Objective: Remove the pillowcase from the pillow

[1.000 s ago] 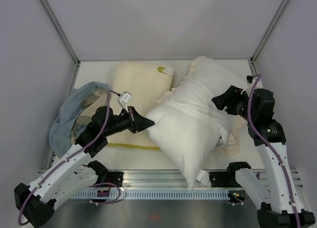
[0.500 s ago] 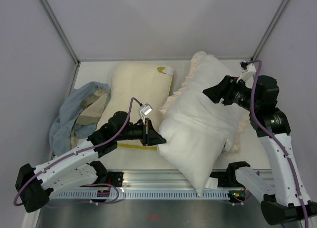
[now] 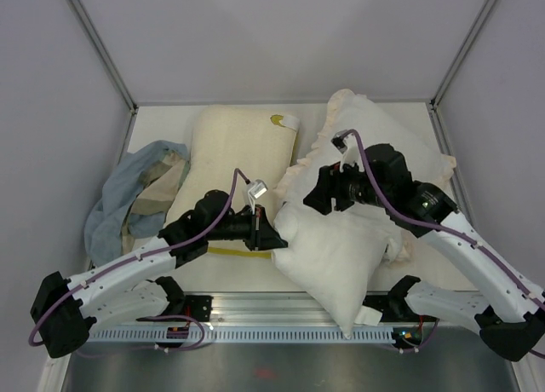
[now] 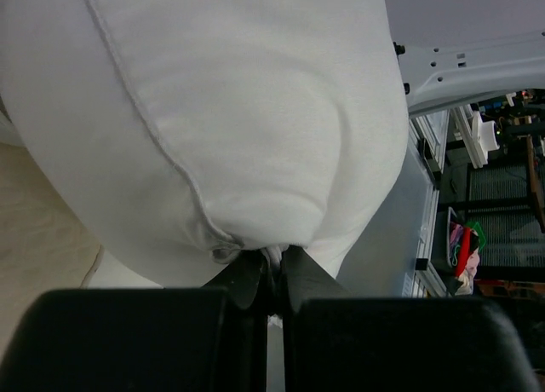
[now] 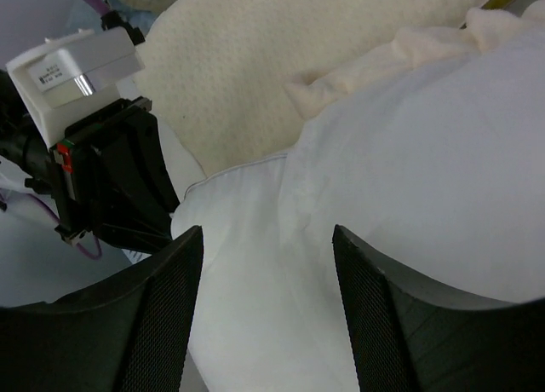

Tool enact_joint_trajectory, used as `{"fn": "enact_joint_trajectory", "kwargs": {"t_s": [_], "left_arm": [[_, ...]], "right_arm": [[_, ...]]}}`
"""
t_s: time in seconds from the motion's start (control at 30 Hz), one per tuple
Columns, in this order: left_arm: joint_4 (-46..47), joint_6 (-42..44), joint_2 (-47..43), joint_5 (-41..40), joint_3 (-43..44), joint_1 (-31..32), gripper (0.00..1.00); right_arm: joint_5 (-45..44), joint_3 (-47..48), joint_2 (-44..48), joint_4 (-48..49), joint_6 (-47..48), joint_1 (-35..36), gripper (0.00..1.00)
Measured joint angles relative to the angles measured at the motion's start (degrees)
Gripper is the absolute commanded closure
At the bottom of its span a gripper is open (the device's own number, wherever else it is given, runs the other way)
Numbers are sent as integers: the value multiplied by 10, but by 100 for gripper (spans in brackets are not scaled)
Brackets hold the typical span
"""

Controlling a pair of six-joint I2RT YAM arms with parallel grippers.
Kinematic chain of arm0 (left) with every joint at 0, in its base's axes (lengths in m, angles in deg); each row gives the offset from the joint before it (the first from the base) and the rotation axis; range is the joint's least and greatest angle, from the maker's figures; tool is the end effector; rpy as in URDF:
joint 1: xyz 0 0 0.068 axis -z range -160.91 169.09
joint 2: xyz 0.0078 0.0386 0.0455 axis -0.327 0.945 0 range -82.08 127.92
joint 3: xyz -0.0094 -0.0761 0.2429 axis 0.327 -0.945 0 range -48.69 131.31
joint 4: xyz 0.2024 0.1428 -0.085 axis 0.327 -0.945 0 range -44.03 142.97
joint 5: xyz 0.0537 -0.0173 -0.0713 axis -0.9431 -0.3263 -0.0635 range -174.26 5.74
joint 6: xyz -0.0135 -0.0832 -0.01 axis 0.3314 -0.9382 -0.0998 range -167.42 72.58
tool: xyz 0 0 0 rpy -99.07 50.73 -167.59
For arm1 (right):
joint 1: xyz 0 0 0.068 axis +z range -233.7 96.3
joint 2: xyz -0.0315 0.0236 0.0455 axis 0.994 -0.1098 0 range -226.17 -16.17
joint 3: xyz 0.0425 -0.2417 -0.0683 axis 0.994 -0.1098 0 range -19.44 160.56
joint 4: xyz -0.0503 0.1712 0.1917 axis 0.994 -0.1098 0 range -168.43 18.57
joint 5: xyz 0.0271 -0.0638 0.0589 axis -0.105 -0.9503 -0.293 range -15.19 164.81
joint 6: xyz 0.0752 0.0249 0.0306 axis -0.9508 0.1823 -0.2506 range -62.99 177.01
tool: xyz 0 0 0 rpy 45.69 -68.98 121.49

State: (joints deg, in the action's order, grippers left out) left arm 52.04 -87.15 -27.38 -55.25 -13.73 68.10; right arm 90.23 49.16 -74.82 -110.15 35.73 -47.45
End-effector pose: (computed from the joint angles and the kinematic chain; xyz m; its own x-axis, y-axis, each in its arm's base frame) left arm 0.1431 -0.2199 0.2380 -0.7902 0.0572 -0.6102 0.5887 0.3480 -0.7296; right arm 0.1913 0.1649 0.3542 -0.6368 -0.0331 -0.7703 -0.5654 0.6993 0.4373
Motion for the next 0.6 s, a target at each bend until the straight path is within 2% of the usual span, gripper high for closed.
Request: {"fn": "enact_joint_trajectory", "kwargs": {"t_s": [0.23,0.43,0.6], "left_arm": [[-1,0,1,0,0,1,98],[-12,1,0,-6,0,2,98],[-20,2,0,-14,0,1,98]], "right_arm": [[-108,-32,-41,-14,6,89,31],[-249,-35,-86,-23,0,159,26],[-369,-22,-134,-25,-20,202,31]]}}
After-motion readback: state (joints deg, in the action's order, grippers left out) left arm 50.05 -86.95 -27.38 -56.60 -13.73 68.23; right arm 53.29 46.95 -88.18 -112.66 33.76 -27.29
